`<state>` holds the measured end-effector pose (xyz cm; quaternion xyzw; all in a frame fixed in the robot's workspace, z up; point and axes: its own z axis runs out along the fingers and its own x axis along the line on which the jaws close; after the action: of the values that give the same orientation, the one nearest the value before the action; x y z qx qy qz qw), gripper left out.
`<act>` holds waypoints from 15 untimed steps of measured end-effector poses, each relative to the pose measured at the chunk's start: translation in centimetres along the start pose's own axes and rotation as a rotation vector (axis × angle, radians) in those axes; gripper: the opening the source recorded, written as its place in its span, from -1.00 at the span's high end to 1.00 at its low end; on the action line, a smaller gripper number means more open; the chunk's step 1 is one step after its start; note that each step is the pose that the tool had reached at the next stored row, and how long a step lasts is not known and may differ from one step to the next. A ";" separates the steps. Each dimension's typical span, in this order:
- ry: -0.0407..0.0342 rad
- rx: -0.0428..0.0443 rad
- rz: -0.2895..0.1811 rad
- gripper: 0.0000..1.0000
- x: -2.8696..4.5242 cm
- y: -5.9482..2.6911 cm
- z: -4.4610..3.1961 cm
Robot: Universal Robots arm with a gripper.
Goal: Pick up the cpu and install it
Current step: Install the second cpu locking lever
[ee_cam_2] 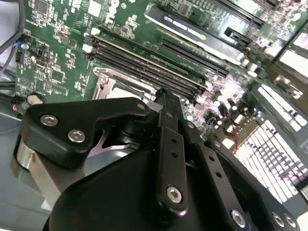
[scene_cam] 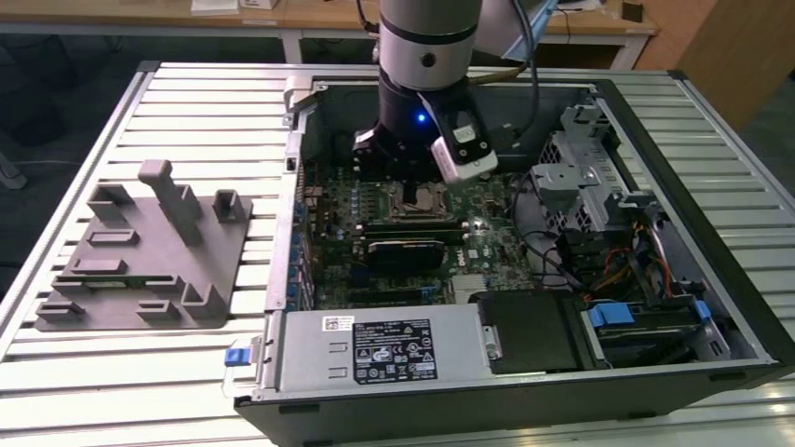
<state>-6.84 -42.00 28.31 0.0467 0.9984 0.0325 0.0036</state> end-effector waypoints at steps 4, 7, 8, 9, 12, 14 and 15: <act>-0.0005 0.0061 0.000 0.79 -0.28 0.12 0.70; -0.0007 0.0078 -0.001 0.79 -0.40 0.30 1.19; -0.0006 0.0079 -0.001 0.79 -0.41 0.40 1.32; -0.0007 0.0078 -0.002 0.79 -0.41 0.51 1.44; -0.0006 0.0077 -0.003 0.79 -0.38 0.84 1.81; -0.0006 0.0074 -0.005 0.79 -0.37 0.95 2.09; -0.0005 0.0076 -0.005 0.79 -0.36 0.98 2.21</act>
<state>-6.36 -40.92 26.17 0.0441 0.9986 0.0288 0.0037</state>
